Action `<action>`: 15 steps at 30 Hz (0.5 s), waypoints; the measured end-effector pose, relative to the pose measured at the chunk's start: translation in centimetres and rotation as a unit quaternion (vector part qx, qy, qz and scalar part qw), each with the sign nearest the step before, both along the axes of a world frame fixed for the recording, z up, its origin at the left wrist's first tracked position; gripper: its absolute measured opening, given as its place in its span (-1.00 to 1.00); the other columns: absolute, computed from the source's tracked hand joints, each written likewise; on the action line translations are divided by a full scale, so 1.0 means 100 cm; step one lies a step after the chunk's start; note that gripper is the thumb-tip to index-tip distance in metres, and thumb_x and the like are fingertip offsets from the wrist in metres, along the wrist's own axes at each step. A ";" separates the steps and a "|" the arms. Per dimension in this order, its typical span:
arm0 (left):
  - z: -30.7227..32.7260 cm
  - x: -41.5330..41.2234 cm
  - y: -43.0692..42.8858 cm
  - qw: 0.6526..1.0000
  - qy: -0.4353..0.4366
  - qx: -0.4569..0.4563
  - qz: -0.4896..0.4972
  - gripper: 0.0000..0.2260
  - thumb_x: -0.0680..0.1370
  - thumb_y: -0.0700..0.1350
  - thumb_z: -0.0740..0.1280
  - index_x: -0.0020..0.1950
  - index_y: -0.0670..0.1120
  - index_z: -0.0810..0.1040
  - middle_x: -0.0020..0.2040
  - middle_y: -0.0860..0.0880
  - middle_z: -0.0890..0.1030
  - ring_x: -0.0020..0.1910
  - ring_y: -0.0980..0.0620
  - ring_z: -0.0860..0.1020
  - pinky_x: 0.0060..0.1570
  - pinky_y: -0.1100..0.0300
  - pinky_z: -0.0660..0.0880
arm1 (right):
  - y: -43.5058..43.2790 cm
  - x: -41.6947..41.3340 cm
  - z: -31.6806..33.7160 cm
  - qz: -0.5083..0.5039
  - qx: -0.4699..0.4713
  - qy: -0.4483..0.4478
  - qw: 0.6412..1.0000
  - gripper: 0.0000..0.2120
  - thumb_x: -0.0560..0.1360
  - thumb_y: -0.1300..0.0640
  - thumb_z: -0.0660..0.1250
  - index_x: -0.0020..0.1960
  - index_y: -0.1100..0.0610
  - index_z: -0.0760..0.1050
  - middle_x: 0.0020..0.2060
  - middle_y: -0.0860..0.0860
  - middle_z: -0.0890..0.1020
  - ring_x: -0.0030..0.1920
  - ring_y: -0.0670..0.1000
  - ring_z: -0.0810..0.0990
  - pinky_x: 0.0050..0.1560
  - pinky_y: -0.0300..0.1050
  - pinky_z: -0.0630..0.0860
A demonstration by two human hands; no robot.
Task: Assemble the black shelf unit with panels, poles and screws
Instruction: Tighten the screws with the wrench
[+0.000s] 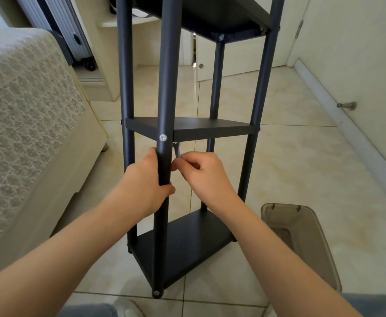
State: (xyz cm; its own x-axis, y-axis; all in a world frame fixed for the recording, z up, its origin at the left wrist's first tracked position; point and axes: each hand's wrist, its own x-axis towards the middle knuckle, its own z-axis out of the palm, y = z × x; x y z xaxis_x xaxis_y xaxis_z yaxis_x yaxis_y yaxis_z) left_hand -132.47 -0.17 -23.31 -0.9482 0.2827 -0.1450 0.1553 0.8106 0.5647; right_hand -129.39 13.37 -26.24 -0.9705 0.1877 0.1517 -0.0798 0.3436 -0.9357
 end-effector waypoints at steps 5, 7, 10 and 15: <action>0.005 0.001 -0.002 1.000 -0.009 -0.011 0.009 -0.46 0.48 -0.12 0.52 0.36 0.01 0.33 -0.18 0.18 0.38 -0.27 0.14 0.48 -0.31 0.26 0.49 | -0.003 -0.003 -0.001 0.000 -0.016 0.001 1.000 -0.76 0.57 0.23 0.28 -0.21 0.11 0.64 -0.57 -0.22 0.46 -0.46 -0.15 0.40 -0.38 -0.35 0.32; 0.008 0.003 -0.002 1.000 -0.014 -0.015 0.014 -0.44 0.48 -0.13 0.52 0.38 0.01 0.32 -0.17 0.17 0.37 -0.25 0.07 0.49 -0.19 0.15 0.57 | -0.004 -0.004 0.000 -0.001 -0.017 0.014 1.000 -0.78 0.58 0.24 0.28 -0.18 0.14 0.65 -0.56 -0.24 0.46 -0.45 -0.17 0.42 -0.37 -0.38 0.32; 0.012 0.005 -0.002 0.999 -0.015 -0.023 0.017 -0.43 0.48 -0.13 0.52 0.39 0.00 0.32 -0.16 0.12 0.39 -0.21 0.00 0.51 -0.13 0.08 0.60 | -0.006 -0.005 0.000 0.000 -0.021 0.040 0.999 -0.77 0.59 0.23 0.29 -0.20 0.08 0.61 -0.54 -0.21 0.46 -0.44 -0.18 0.43 -0.33 -0.40 0.36; 0.014 0.006 -0.002 0.999 -0.018 -0.024 0.014 -0.47 0.48 -0.14 0.51 0.36 -0.01 0.33 -0.10 0.06 0.46 -0.18 -0.03 0.55 -0.10 0.04 0.62 | -0.009 -0.006 -0.001 -0.010 -0.013 0.072 0.997 -0.70 0.59 0.21 0.31 -0.31 0.08 0.57 -0.43 -0.14 0.56 -0.43 -0.19 0.48 -0.26 -0.44 0.38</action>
State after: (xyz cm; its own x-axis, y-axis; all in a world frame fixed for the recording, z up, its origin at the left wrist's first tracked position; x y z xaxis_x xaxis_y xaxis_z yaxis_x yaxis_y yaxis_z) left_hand -131.87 -0.33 -21.91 -0.9495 0.2488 -0.1913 0.1137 0.8409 0.5291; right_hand -130.03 12.49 -26.36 -0.9352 0.2116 0.2839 -0.2076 0.3219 -0.9237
